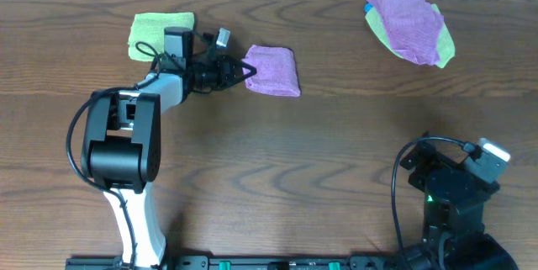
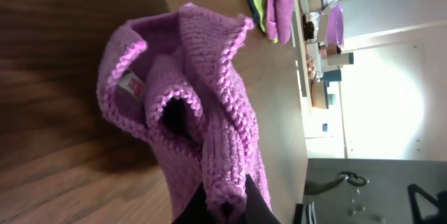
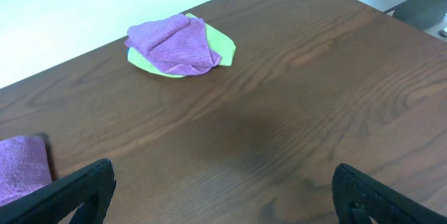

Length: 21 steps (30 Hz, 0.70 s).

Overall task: Fold the cloth
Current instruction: 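Carry the pink bundle left and forward over the green cloth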

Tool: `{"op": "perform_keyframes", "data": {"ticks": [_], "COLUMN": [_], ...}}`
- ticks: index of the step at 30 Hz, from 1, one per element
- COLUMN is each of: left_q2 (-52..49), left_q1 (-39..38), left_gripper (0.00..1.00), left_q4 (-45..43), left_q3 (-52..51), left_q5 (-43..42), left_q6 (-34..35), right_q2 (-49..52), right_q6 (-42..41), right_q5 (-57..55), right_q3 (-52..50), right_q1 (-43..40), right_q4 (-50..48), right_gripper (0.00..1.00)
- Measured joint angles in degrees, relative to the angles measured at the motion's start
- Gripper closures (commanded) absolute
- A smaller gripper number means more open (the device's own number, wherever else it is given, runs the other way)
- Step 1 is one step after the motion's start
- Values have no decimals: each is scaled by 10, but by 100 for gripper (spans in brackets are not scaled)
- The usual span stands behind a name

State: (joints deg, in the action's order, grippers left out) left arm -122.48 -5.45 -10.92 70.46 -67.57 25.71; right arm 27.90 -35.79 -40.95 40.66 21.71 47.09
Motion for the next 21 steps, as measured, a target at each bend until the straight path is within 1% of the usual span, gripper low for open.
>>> {"op": "perform_keyframes", "data": {"ticks": [7, 10, 13, 14, 17, 18, 19, 21], "left_q2": [0, 0, 0, 0, 0, 0, 0, 0], "left_q1": [10, 34, 74, 87, 116, 120, 121, 117], "left_gripper": [94, 94, 94, 94, 94, 94, 94, 94], "left_q4": [4, 10, 42, 59, 148, 199, 231, 353], "left_q3": [5, 5, 7, 10, 29, 45, 56, 108], "left_q5": [-8, -14, -18, -19, -20, -16, -9, 21], "left_q6": [0, -2, -15, -23, -66, -89, -110, -175], "right_q2": [0, 0, 0, 0, 0, 0, 0, 0], "right_q6": [0, 0, 0, 0, 0, 0, 0, 0], "right_q5": [0, 0, 0, 0, 0, 0, 0, 0], "right_q3": [0, 0, 0, 0, 0, 0, 0, 0], "right_q1": [0, 0, 0, 0, 0, 0, 0, 0], "right_q4": [0, 0, 0, 0, 0, 0, 0, 0], "right_gripper": [1, 1, 1, 1, 1, 1, 1, 1]}}
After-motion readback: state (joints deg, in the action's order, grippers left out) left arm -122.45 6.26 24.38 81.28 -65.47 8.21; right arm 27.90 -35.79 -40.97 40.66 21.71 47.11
